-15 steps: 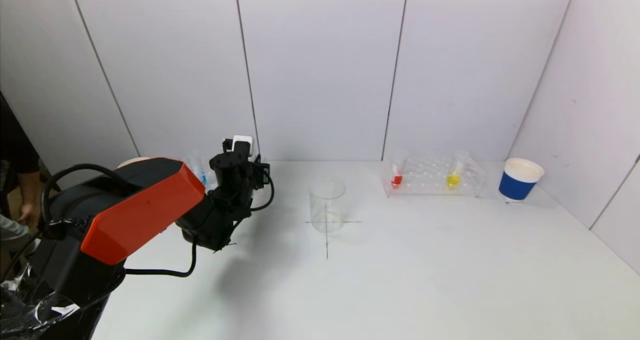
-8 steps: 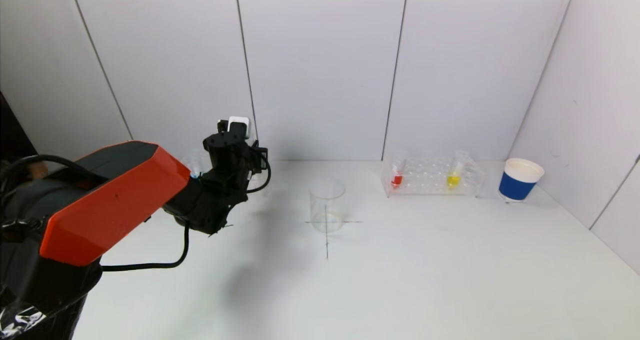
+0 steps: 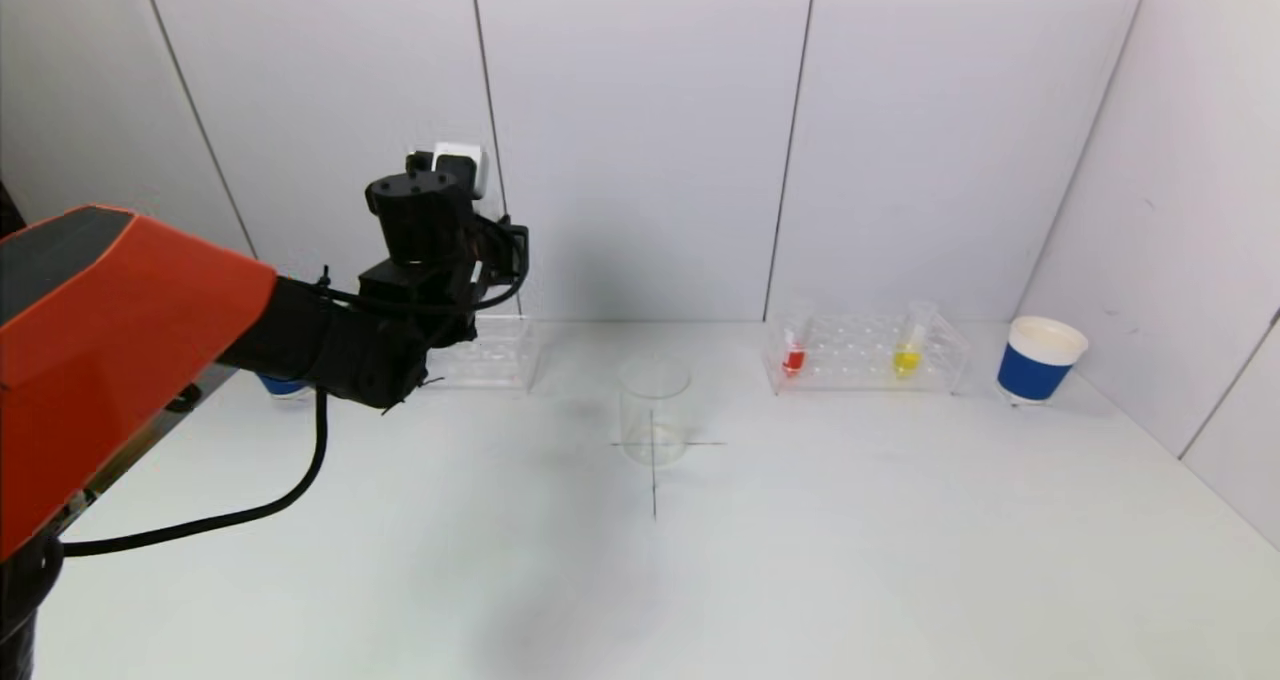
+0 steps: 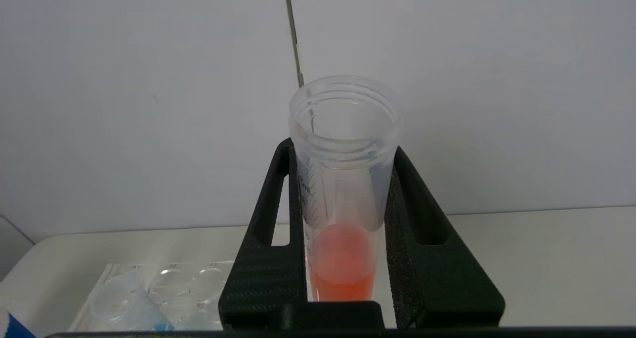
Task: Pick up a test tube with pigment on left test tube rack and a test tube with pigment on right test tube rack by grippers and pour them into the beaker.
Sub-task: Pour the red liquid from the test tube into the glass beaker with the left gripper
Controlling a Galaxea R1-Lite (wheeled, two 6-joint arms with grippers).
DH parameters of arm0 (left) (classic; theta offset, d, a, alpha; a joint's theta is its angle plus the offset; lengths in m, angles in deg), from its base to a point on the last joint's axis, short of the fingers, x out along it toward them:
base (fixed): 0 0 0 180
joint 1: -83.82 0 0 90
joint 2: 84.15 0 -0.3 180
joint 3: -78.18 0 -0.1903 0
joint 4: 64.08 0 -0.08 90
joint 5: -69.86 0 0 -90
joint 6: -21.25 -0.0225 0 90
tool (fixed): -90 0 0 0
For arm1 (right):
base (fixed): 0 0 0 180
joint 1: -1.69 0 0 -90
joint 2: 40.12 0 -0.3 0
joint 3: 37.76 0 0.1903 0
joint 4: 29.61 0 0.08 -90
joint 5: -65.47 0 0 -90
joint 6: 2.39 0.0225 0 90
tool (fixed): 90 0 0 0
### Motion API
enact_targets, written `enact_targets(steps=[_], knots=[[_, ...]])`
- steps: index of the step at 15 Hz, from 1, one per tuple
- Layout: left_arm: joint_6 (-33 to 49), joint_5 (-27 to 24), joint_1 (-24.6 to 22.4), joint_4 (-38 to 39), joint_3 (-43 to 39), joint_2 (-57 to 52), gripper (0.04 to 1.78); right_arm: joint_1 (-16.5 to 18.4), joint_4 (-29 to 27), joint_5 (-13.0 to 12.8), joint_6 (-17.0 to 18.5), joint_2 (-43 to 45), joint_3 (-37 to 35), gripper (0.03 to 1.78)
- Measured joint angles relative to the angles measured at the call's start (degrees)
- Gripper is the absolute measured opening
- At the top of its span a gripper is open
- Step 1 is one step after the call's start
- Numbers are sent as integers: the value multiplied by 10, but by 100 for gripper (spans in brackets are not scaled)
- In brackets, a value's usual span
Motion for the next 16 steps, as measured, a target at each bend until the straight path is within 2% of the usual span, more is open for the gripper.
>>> enact_targets(steps=[5, 10, 13, 16], knots=[[-18, -1, 22, -87, 11, -81, 46, 0, 0, 0, 0, 0, 0, 176], [-21, -21, 55, -269, 108, -140, 46, 0, 0, 0, 0, 0, 0, 176], [-23, -106, 59, -375, 158, -148, 46, 0, 0, 0, 0, 0, 0, 176], [-40, -207, 54, -402, 190, -133, 46, 0, 0, 0, 0, 0, 0, 176]])
